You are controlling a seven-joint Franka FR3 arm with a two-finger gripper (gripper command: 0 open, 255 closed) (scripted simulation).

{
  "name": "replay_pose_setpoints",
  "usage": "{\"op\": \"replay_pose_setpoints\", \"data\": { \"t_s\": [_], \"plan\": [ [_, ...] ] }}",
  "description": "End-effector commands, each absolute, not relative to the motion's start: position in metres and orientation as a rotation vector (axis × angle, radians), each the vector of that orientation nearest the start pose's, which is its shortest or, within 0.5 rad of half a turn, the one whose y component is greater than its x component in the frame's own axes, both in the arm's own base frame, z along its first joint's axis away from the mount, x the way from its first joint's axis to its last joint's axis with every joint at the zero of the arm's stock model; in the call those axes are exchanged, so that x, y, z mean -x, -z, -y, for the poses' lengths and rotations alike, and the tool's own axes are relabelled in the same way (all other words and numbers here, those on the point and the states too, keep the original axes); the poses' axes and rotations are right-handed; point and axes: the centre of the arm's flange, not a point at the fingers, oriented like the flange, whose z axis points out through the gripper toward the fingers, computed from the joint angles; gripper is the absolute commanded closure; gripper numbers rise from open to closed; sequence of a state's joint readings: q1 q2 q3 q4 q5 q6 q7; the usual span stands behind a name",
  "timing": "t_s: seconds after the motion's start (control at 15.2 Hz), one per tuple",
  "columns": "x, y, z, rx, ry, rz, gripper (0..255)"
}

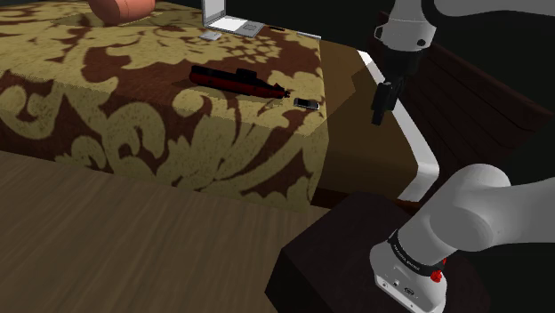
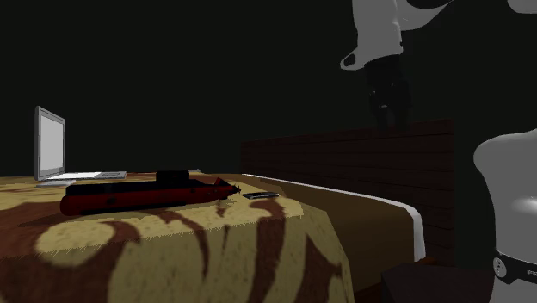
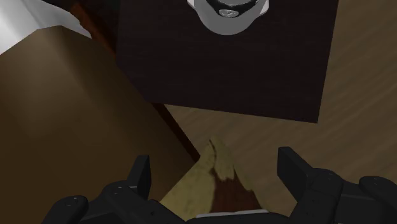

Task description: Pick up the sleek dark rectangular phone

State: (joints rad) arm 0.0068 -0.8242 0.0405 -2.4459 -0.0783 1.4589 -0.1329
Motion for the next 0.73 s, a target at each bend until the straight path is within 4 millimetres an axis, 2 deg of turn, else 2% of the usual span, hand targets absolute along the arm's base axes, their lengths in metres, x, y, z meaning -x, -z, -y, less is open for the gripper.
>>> {"op": "replay_pose_setpoints", "data": {
  "t_s": [0.0,0.66],
  "plan": [
    [-0.281,-0.552,-0.007,3.219,-0.272,0.262,0],
    [-0.371,-0.503,0.071,3.17,-0.177,0.433,0]
  ]
}}
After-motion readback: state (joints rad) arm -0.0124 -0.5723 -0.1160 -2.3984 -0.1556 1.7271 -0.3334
